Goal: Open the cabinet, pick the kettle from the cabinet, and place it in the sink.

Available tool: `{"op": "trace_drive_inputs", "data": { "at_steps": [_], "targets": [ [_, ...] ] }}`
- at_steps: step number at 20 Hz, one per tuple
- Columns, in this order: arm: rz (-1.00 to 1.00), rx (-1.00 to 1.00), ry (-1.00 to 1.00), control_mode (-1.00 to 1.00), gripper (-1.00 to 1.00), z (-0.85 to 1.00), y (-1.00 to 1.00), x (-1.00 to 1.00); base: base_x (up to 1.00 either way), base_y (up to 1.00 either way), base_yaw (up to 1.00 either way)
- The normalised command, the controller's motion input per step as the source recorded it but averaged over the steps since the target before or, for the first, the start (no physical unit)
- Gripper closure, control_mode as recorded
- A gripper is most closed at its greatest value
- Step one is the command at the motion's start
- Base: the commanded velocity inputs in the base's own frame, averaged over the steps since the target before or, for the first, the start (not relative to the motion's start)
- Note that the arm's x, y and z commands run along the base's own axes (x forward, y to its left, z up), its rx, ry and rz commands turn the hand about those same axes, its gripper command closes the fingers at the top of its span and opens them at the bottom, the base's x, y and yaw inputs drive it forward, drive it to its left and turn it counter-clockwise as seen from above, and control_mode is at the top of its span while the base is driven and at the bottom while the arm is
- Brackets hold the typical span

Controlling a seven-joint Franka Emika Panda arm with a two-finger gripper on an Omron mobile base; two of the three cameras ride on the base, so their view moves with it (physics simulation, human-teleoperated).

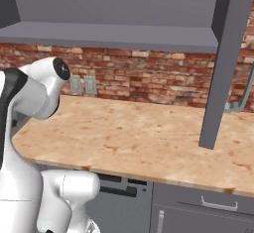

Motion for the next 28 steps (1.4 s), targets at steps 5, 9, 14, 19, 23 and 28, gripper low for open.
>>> {"op": "trace_drive_inputs", "data": {
  "at_steps": [5,9,14,19,23,28],
  "targets": [
    [0.14,-0.06,-0.18,-1.00,1.00,-0.39,0.07,0.05,0.00,0.00,0.00],
    [0.08,0.00,-0.32,-1.00,1.00,-0.25,0.03,0.13,0.00,0.00,0.00],
    [0.00,0.00,-0.32,-1.00,1.00,-0.15,0.03,0.18,0.00,0.00,0.00],
    [0.00,0.01,-0.17,-1.00,1.00,-0.18,0.00,0.09,0.00,0.00,0.00],
    [0.00,0.04,-0.03,-1.00,1.00,-0.25,0.00,0.15,0.00,0.00,0.00],
    [0.02,0.10,-0.01,-1.00,1.00,-0.20,0.04,0.17,0.00,0.00,0.00]
  ]
}}
